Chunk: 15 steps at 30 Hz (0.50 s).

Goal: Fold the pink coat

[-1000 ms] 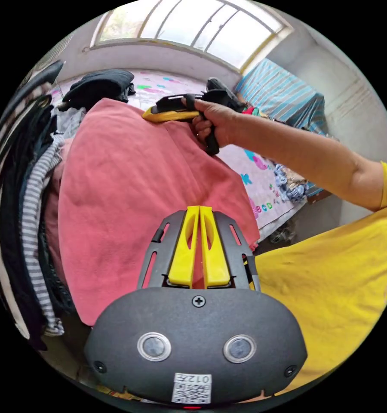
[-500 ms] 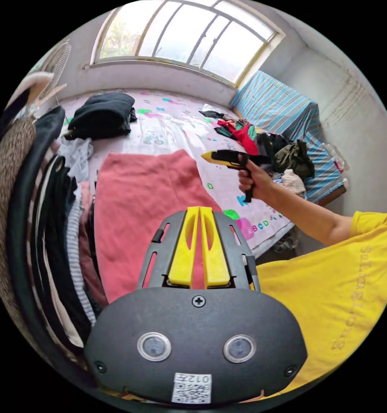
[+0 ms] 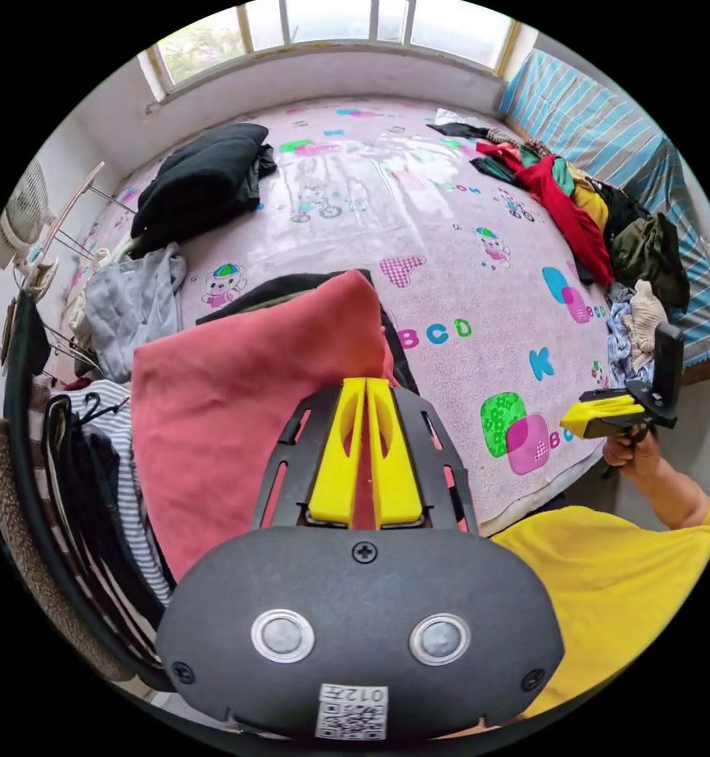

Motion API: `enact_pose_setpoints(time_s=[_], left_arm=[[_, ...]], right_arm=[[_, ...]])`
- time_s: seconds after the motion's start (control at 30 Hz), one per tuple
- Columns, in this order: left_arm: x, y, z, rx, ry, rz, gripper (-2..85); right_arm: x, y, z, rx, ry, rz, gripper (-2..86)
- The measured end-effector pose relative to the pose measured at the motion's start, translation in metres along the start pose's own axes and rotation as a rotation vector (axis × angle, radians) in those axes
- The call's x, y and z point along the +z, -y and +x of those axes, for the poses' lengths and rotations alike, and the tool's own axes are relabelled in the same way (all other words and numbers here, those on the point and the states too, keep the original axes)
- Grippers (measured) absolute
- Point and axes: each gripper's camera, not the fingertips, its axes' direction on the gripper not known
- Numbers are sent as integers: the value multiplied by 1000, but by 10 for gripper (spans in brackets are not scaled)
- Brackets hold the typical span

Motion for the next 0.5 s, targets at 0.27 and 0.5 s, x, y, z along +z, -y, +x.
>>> enact_pose_setpoints(time_s=[0.27,0.5], left_arm=[[-50,59,11,-118,27,108,2],[-38,80,25,-83,-91,79,3]], right_arm=[[-38,-47,-31,68,31,3,6],[-19,-45,-105,-16,-8,-64,6]])
